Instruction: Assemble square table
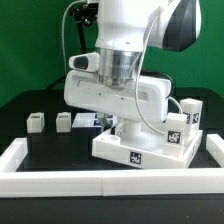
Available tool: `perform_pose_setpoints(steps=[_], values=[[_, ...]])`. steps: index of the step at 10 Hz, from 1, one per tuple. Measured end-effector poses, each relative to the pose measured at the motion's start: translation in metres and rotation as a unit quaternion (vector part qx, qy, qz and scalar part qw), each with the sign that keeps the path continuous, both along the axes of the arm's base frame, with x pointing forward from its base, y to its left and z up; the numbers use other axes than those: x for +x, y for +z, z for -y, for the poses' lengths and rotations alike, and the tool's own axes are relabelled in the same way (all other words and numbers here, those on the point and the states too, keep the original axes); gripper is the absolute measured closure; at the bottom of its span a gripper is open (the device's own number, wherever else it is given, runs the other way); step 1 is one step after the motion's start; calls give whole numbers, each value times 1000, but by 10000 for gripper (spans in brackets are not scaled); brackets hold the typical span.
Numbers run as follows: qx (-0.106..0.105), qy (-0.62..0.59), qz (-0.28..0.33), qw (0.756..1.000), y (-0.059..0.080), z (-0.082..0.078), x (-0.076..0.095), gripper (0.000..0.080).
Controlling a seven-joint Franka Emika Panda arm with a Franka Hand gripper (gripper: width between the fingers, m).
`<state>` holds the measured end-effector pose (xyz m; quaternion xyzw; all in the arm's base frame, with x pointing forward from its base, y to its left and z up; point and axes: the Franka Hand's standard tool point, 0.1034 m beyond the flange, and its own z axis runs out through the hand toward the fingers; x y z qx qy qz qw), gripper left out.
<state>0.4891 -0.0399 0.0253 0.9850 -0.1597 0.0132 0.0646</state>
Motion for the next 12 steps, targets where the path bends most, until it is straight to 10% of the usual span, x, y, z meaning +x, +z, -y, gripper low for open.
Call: perform_pose_setpoints(steps=[7, 12], values=[[-16, 256, -35, 966, 4, 14, 9, 732], [-44, 448, -62, 891, 5, -6, 39, 732]])
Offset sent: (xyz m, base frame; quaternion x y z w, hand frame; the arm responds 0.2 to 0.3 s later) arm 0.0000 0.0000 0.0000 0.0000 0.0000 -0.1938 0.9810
